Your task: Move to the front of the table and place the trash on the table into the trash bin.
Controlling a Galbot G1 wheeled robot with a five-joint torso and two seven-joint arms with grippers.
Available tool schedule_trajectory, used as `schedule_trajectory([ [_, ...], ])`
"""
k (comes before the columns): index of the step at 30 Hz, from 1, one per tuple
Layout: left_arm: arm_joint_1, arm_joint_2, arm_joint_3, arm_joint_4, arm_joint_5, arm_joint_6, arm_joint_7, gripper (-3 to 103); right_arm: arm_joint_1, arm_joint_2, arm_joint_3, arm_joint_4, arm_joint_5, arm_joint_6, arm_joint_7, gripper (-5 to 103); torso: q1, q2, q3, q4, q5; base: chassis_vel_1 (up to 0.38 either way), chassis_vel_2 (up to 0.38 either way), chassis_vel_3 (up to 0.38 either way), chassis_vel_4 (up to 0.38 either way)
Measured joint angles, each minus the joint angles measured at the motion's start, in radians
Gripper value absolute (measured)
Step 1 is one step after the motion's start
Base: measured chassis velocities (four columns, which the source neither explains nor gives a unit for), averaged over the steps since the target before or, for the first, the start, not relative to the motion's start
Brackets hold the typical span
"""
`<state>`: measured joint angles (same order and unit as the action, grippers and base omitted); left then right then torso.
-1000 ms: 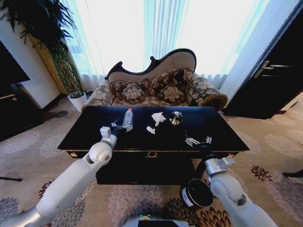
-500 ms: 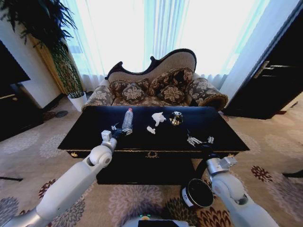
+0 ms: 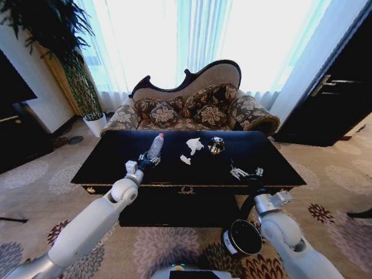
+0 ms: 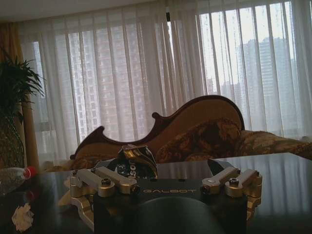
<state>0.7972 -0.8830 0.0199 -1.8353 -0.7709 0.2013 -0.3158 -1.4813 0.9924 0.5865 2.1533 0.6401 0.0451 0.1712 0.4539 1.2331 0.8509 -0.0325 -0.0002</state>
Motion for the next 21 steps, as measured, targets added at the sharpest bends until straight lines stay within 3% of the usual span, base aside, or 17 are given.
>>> schedule_trajectory([
  [10, 0.061, 0.017, -0.050, -0.055, 0.004, -0.009, 0.002, 36, -0.010, 0.017, -0.011, 0.002, -0.024, 0.004, 0.000, 100, 0.000, 0.000, 0.000, 0.0000, -0.0002, 0.000, 0.000, 0.000, 0.000],
  [15, 0.093, 0.060, -0.066, -0.114, 0.020, -0.008, 0.010, 36, -0.010, 0.011, -0.010, 0.010, -0.030, 0.003, 0.003, 100, 0.000, 0.000, 0.000, 0.0000, 0.0001, 0.000, 0.000, 0.000, 0.000],
  [16, 0.118, 0.094, -0.074, -0.149, 0.022, -0.004, 0.017, 36, -0.012, 0.006, -0.009, 0.019, -0.035, 0.000, 0.006, 100, 0.000, 0.000, 0.000, 0.0000, -0.0002, 0.000, 0.000, 0.000, 0.000],
  [20, 0.148, 0.124, -0.093, -0.209, -0.018, 0.008, 0.015, 36, -0.014, 0.005, -0.009, 0.022, -0.056, 0.000, 0.015, 100, 0.000, 0.000, 0.000, 0.0002, -0.0002, 0.000, 0.000, 0.000, 0.000],
  [21, 0.159, 0.141, -0.101, -0.254, -0.067, 0.022, 0.001, 36, -0.017, 0.005, -0.007, 0.022, -0.091, -0.004, 0.025, 100, 0.000, 0.000, 0.000, 0.0002, -0.0001, 0.000, 0.000, 0.000, 0.000],
])
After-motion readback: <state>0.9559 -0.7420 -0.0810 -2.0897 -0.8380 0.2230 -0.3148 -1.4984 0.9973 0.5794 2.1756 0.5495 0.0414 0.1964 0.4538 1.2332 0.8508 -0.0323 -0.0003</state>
